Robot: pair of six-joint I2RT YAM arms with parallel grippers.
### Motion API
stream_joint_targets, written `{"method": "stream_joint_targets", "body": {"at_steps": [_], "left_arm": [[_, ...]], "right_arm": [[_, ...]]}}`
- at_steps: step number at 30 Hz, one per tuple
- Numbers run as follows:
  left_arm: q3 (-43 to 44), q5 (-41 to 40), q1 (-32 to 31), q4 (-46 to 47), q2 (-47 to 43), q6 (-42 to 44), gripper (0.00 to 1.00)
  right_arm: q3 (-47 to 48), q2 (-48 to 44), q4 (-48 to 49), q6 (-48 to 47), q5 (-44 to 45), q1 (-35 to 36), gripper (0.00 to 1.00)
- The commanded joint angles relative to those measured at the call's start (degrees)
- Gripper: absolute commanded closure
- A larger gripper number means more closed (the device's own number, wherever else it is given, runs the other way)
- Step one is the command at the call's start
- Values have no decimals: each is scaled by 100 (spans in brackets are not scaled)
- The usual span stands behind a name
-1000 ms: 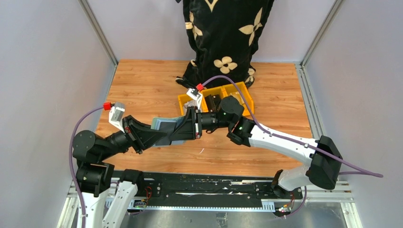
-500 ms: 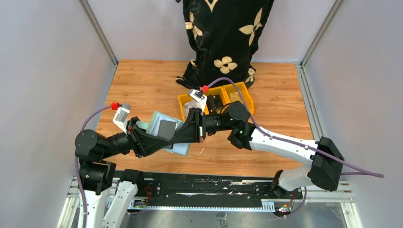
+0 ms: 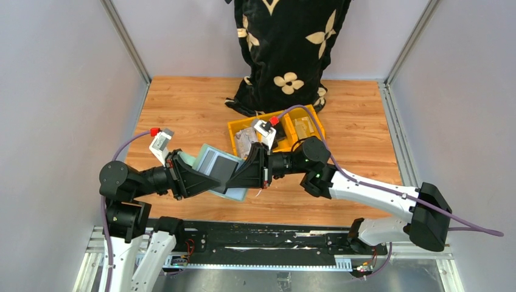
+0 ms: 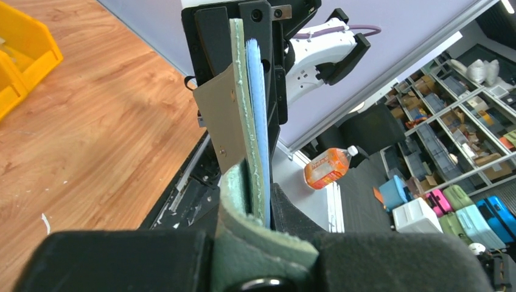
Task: Take the credit cards out of the card holder
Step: Remove the credit card from the card holder.
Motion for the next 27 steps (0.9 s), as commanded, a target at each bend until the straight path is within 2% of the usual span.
{"method": "stream_joint_targets", "body": {"at_steps": [1, 3, 7, 9, 11, 15, 17, 21, 23, 27], "left_arm": [[201, 128, -12, 279, 6, -108, 89], [211, 119, -12, 270, 14, -108, 91], [266, 118, -12, 215, 6, -71, 94], [265, 133, -12, 161, 5, -28, 94], [281, 144, -12, 133, -3, -20, 94], [371, 177, -12, 116, 4, -11, 95], [411, 196, -12, 116, 5, -32, 95], [497, 214, -12, 156, 12, -229, 95], [537, 214, -12, 167, 42, -242, 93], [620, 176, -12, 263, 138, -410, 79]], "right_arm": [[-66, -365, -17, -236, -125, 25, 100], [7, -380, -47, -259, -129, 33, 95], [162, -356, -84, -273, -24, 25, 71], [266, -322, -118, -290, 114, 24, 65], [390, -245, -142, -295, 176, 18, 63], [519, -138, -79, -218, 203, -10, 71], [523, -126, 37, -140, 191, -11, 84], [422, -275, 149, -121, 159, -4, 100], [345, -381, 130, -168, 183, -2, 100], [263, -508, 75, -231, 176, 19, 100]]}}
